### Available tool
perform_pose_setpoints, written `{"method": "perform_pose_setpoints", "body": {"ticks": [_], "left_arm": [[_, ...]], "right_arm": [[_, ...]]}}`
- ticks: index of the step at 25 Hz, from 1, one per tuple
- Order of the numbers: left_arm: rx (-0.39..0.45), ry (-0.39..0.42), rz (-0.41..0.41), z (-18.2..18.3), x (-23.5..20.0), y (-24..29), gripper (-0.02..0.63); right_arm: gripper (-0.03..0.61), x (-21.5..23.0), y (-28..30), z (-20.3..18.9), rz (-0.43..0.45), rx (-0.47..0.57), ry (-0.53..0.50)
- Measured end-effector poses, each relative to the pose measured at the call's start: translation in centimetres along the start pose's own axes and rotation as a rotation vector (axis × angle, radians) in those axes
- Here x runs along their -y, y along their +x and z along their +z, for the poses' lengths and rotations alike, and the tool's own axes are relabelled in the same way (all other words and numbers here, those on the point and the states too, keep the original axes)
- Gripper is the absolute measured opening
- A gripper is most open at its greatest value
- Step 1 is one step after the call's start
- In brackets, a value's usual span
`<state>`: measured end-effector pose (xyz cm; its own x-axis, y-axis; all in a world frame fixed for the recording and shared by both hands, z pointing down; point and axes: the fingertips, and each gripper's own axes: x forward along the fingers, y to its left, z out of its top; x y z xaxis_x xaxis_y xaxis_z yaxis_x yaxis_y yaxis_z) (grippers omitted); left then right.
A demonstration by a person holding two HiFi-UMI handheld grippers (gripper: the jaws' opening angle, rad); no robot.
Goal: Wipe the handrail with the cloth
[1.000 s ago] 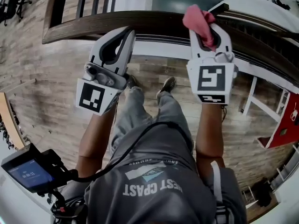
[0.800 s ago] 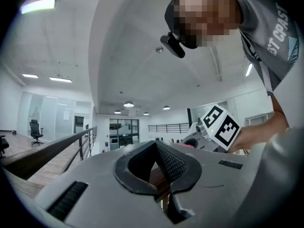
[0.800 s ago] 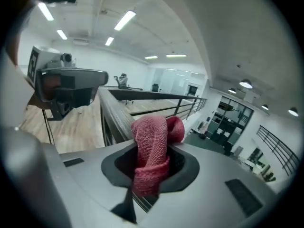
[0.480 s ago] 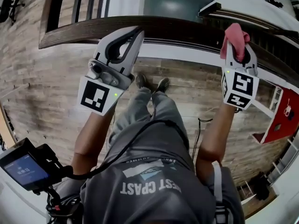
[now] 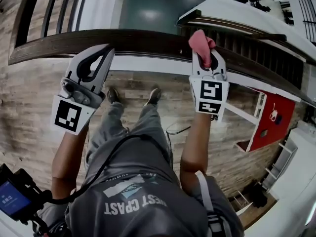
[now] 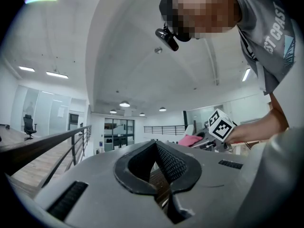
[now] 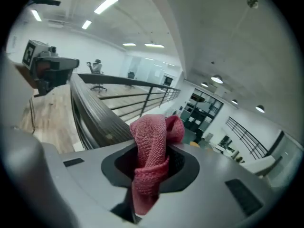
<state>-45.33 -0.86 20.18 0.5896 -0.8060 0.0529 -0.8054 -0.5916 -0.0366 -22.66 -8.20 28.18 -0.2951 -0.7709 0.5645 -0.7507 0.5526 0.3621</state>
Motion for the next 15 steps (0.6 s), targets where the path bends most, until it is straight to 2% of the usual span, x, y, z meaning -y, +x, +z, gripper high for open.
{"method": "perform_pose_setpoints", "body": {"ticks": [2,4,5,7,9,11,13,15], "left_arm": [[0.008,0.007,0.030,0.3,1.5,1.1,0.006],[0.021,0.006,0.054,0.8,3.7,3.0,0.006],[0.025,0.002,0.059,0.9,5.0,4.1,0.006],[0.026,-0.007,0.057,1.1,7.9,6.7,0.005],[0.028,-0.006,0.056,1.7,10.5,8.9,0.006],[0.032,-0.004,0.064,2.4,12.1,10.3,0.006],[0.030,0.001,0.072,2.7,13.2,11.2,0.006],[0.022,0.005,0.076,2.6,14.0,11.7,0.006]], "right_arm": [[0.078,5.4,-1.4,-3.0,-0.087,-0.037,0.014],[0.078,7.7,-2.3,-2.3,-0.095,0.034,0.019],[0.078,7.2,-2.5,-1.0,-0.056,0.091,0.012],[0.078,3.7,-2.2,1.1,0.085,0.168,-0.049],[0.078,0.2,-1.6,1.5,0.224,0.182,-0.129],[0.078,0.3,-1.3,0.3,0.286,0.183,-0.121],[0.078,4.5,-1.8,-2.4,0.246,0.171,-0.063],[0.078,11.2,-2.9,-6.6,0.142,0.135,-0.001]]}}
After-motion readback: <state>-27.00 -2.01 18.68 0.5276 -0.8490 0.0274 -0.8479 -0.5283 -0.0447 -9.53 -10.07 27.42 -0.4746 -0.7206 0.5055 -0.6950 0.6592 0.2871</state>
